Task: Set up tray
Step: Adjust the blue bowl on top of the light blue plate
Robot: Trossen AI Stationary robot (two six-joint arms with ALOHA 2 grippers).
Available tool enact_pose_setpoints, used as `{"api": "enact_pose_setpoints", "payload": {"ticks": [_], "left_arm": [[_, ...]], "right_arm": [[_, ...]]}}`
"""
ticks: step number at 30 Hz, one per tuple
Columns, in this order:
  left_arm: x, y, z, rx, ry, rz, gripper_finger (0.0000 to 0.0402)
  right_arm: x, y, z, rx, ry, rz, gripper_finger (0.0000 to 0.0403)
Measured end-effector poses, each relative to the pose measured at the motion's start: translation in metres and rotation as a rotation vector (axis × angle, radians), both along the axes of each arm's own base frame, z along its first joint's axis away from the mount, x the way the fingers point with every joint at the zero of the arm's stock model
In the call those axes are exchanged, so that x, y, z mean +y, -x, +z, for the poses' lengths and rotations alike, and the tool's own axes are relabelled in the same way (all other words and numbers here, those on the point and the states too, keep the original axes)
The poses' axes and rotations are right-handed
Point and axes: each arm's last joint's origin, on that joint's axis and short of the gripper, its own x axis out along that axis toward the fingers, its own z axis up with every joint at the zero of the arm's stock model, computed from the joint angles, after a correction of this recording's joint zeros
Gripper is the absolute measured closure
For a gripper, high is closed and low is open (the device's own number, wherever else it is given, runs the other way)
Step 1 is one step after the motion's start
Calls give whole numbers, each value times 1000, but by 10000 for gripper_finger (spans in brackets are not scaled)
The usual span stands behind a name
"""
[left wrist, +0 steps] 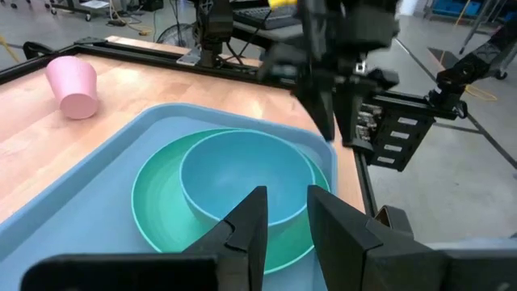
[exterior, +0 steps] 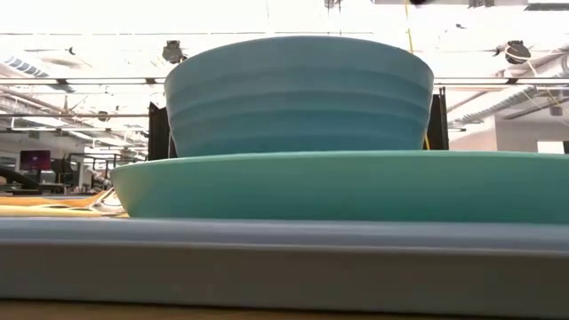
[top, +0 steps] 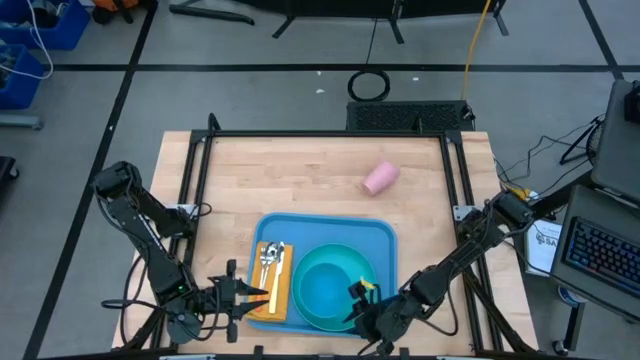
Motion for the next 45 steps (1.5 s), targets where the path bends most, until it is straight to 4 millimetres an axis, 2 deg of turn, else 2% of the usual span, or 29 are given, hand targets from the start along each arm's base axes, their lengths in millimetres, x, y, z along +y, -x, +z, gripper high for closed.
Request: {"api": "enact_pose_setpoints", "payload": {"ticks": [4,11,17,22,32,37,43,45], "left_arm": [[0,0,0,4,-1,-5,309],[0,0,0,4,-3,-6,309],[0,0,0,6,-4,-5,309],[0,0,-1,7,-4,-6,309],[0,0,-1,8,-7,-9,309],[0,0,-1,8,-7,-7,309],[0,0,-1,9,-6,-8,309],[0,0,-1,9,-6,-8,309]], "right_arm": [[-2,0,2,-38,84,10,289],[-25,-14,-9,34,139,-50,246],[-30,-20,-11,65,102,12,212],[-33,-22,-13,77,85,-2,212],[-43,-23,-21,122,62,-59,264],[-48,-24,-24,142,46,-60,309],[-50,-23,-26,189,31,-73,384],[-50,-23,-26,184,29,-76,395]]}}
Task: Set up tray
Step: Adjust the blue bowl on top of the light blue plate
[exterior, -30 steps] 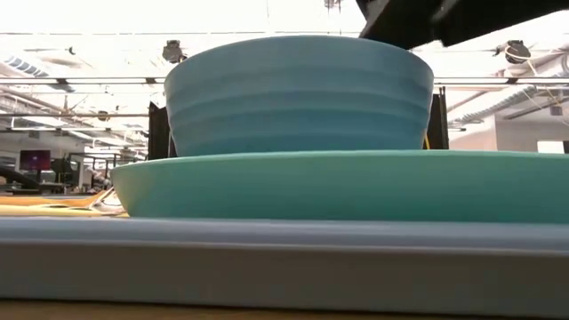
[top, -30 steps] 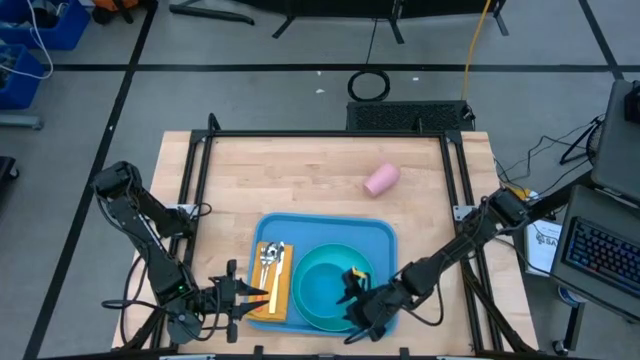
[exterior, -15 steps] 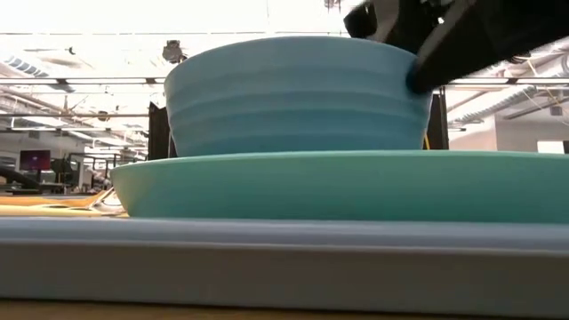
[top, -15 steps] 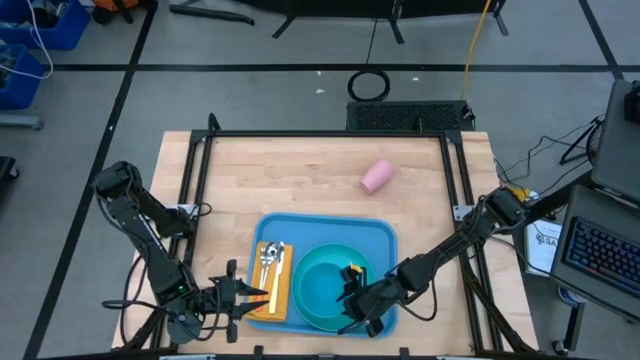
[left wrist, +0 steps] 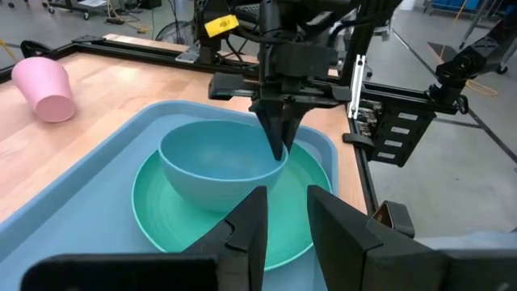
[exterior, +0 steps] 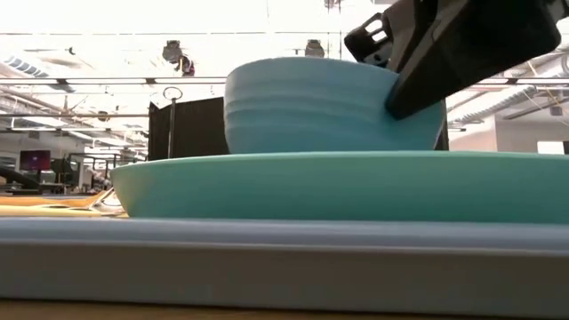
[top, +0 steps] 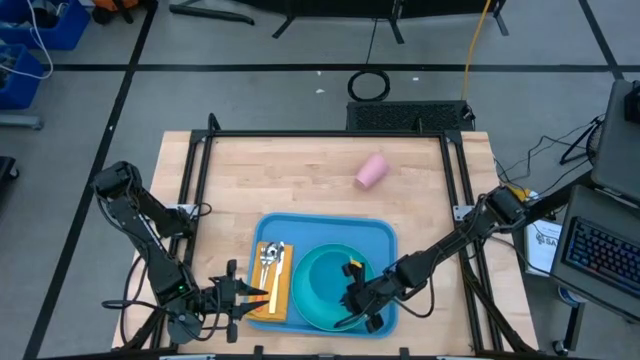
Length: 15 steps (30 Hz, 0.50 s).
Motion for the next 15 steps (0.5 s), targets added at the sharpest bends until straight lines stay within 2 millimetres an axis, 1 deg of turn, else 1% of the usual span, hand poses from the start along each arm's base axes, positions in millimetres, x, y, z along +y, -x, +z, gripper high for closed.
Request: {"api": "enact_pose_setpoints", "payload": {"ticks": [6,12,15], "left_arm": [[0,0,0,0,-1,0,309],[0,0,0,1,-1,0,309],[0,0,0,1,-1,0,309]], "right_arm": [[2,2,1,14,-26,-9,381],[2,7,7,19,-14,-5,397],[1,10,15,18,-44,9,396]]}}
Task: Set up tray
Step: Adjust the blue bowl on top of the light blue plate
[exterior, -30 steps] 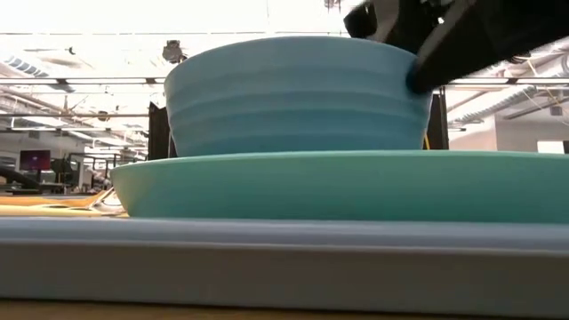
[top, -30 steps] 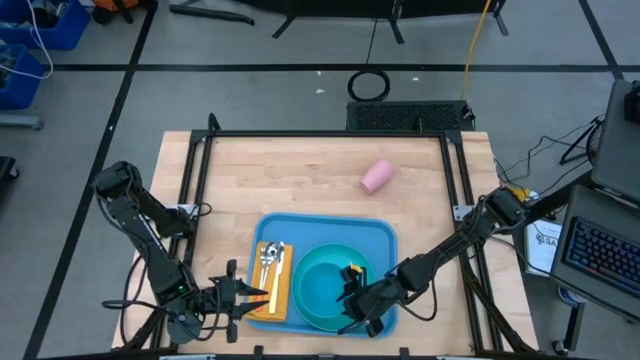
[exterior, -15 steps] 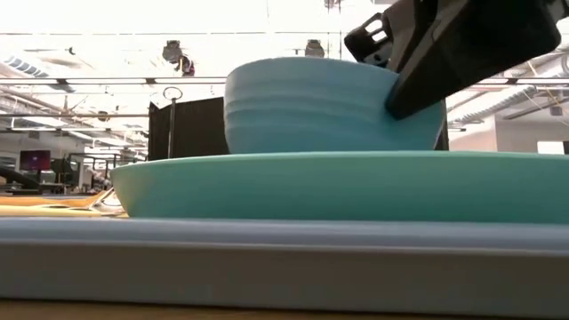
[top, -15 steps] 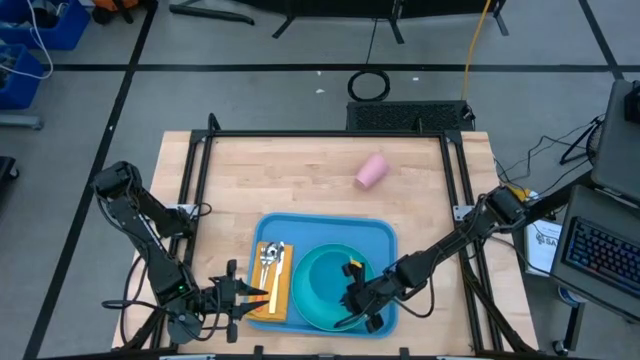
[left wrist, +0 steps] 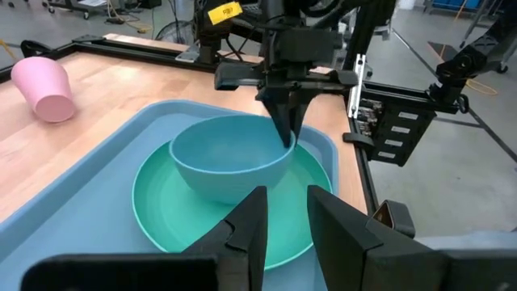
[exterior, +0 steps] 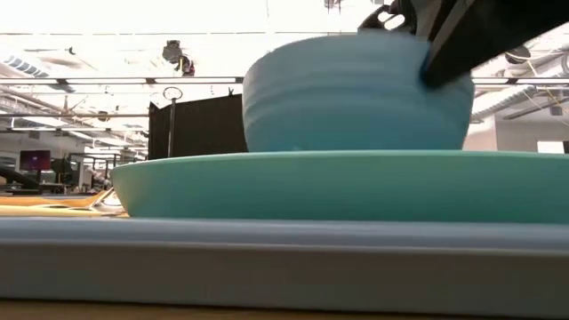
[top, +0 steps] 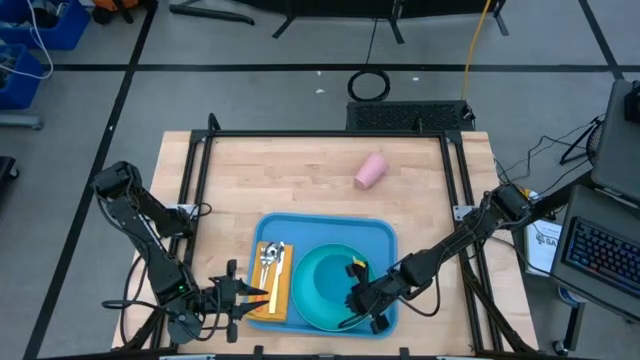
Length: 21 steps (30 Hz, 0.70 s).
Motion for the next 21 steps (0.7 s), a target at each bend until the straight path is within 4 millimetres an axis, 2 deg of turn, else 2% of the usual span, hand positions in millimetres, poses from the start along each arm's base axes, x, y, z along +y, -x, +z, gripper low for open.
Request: {"api": "enact_pose_setpoints", "payload": {"ticks": [5,16,21], "left_arm": [[0,0,0,2,-2,0,309],[0,0,0,3,2,0,309],[0,0,-1,5,-1,0,309]], "right_arm": [[-1,2,9,-6,-48,-13,390],[4,4,1,74,-106,24,386],[7,5,2,66,-118,29,357]]}}
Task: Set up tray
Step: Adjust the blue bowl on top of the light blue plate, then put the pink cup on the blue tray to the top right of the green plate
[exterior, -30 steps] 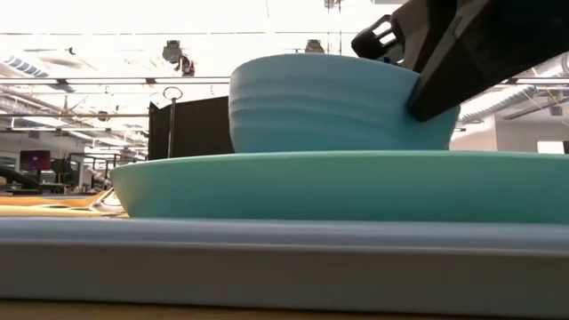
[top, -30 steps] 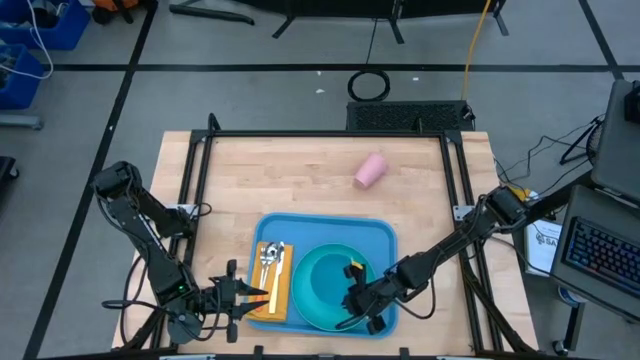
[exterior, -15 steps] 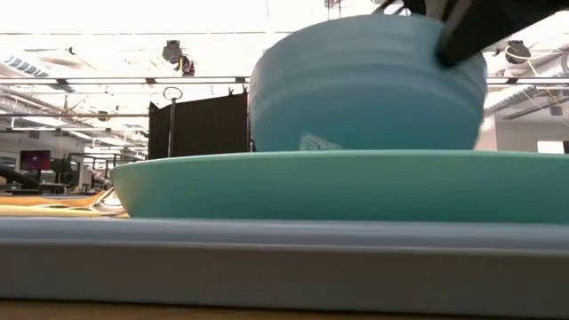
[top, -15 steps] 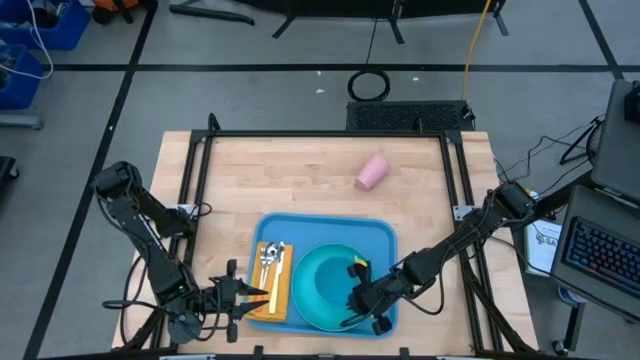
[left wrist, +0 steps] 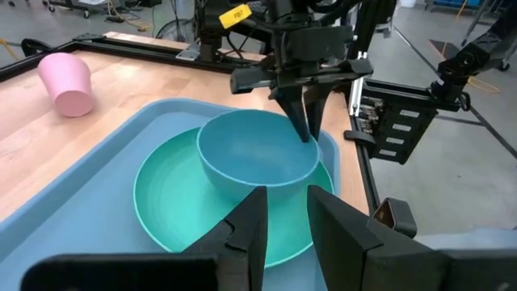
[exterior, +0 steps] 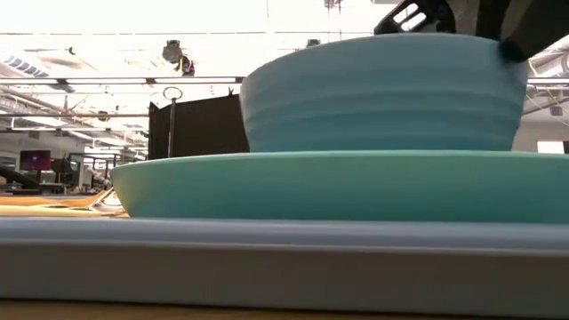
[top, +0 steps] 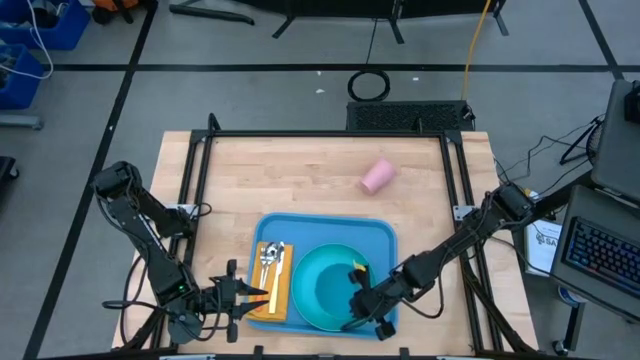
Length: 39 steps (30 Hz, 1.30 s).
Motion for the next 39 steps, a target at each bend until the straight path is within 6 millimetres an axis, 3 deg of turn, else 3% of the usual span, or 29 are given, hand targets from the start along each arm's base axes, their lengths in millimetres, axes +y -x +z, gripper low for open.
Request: {"api": "enact_pose_setpoints", "payload": {"ticks": [10,17,26,29,33,39], "left_arm": [[0,0,0,1,2,0,309],[0,0,0,0,2,0,309],[0,0,-1,7,9,-2,309],[0,0,-1,7,10,-1,309],[0,0,-1,7,11,-1,309],[0,-1,-2,4,7,8,309]], "right_arm": [[-3,-1,0,-34,65,-54,256],[-4,-2,0,-78,129,-60,247],[5,-2,5,-131,76,9,248],[9,2,15,-182,69,37,249],[2,9,45,-278,53,-11,256],[-38,24,90,-348,125,-160,270]]}}
